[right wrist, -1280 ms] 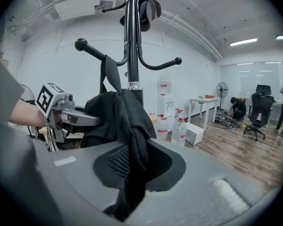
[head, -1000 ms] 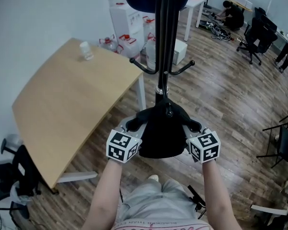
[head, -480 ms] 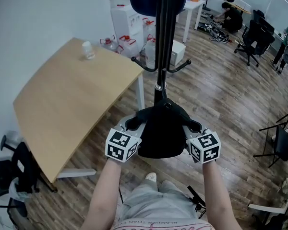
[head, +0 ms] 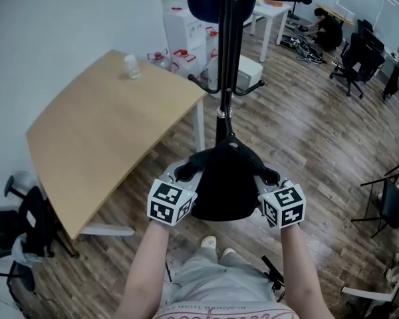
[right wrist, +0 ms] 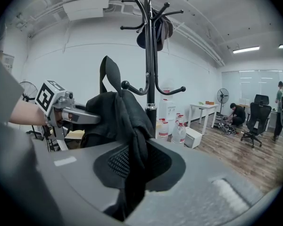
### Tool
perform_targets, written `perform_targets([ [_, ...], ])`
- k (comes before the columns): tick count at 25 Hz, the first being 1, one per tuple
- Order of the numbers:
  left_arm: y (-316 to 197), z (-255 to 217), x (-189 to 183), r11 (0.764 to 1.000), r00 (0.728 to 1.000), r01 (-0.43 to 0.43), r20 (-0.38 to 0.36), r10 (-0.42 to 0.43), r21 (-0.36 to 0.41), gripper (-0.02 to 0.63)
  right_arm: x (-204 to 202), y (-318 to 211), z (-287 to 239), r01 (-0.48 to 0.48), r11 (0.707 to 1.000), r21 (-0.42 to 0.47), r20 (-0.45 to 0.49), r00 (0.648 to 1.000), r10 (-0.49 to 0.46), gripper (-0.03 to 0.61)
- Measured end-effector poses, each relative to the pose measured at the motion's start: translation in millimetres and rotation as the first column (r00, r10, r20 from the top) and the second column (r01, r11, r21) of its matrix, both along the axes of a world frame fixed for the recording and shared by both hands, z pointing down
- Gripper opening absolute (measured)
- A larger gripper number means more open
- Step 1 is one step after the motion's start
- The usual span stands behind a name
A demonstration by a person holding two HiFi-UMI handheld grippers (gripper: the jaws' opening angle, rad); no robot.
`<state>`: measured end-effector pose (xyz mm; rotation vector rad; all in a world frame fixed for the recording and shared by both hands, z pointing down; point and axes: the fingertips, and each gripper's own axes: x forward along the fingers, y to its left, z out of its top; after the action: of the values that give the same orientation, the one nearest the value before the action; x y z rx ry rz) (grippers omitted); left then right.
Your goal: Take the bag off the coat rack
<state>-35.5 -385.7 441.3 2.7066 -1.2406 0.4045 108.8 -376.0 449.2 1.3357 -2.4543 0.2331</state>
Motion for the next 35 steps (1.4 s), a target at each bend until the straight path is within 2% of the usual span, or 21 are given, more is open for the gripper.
perform_targets([
  [8, 23, -25, -6, 0.997, 0.998, 0.056, 0.014, -0.056, 0.046, 0.064, -5, 17, -25, 0.030, 0.998, 0.048, -0.019, 0.999, -0.029, 0.043],
  [14, 37, -36, -12, 0.990, 0.992, 0.105, 0.064, -0.111, 0.095, 0.066, -8, 29, -33, 0.046, 0.997, 0.070, -0.004, 0.999, -0.045, 0.043],
  [23, 52, -46, -27, 0.965, 0.975, 0.208, 0.041, -0.217, 0.157, 0.067, -21, 43, -45, -0.001, 0.990, 0.138, -0.025, 1.000, 0.004, 0.043],
  [35, 76, -67, -81, 0.953, 0.967, 0.244, 0.030, -0.253, 0.178, 0.067, -75, 63, -67, 0.035, 0.981, 0.190, -0.065, 0.998, -0.023, 0.041],
])
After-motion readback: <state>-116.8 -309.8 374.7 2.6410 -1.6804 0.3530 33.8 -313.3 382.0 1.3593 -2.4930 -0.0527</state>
